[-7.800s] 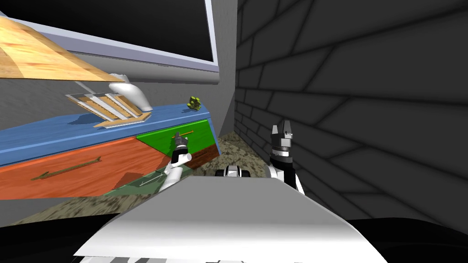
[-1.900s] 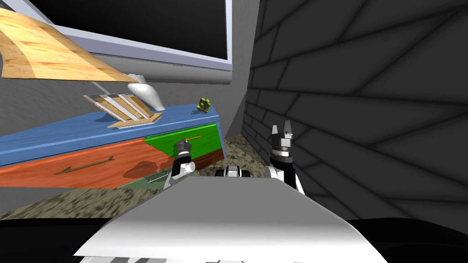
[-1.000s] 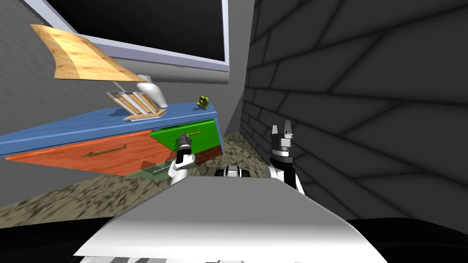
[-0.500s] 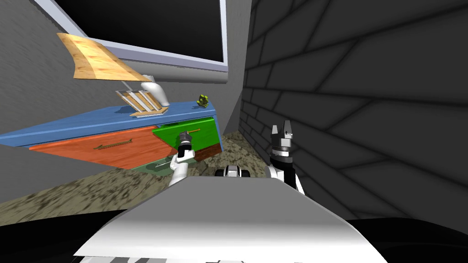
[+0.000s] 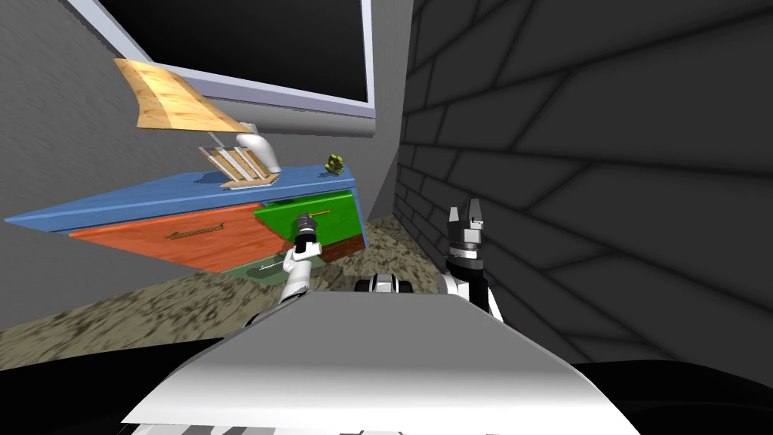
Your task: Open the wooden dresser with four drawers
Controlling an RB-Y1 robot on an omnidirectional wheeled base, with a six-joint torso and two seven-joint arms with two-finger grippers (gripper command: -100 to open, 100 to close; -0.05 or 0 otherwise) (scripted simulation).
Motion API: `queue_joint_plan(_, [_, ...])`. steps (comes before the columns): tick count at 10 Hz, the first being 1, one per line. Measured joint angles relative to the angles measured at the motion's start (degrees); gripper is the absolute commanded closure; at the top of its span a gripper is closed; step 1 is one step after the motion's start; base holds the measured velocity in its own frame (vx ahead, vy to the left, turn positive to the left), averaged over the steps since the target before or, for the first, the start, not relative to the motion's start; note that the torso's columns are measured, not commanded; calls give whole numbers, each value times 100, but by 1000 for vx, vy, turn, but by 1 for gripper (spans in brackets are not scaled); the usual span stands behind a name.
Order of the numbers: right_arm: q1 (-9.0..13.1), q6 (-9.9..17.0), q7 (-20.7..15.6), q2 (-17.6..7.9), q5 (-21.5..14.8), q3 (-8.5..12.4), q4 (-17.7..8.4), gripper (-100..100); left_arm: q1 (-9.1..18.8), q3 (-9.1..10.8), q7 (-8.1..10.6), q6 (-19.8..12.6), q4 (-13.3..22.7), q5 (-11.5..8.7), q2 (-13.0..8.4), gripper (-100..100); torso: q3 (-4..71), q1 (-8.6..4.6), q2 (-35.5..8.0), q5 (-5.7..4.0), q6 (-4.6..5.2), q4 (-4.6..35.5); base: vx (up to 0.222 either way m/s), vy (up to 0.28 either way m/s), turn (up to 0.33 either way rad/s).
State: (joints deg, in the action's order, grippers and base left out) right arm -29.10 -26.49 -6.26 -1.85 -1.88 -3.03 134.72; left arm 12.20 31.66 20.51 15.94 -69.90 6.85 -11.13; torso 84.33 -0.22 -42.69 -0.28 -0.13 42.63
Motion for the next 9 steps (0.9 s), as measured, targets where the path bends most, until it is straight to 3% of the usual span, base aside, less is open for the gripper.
queue_joint_plan(3, [0, 0, 0, 0, 0, 0, 0, 0, 412, 167, 139, 4, 404, 228, -88, 100, -8, -20, -14, -13, 15, 13, -70, -36, 5])
queue_joint_plan(9, [1, 0, 0, 0, 0, -1, 0, 0, 396, 157, 211, -110, 240, 273, -26, 100, -10, -35, -18, -27, 9, 25, -129, -63, 2])
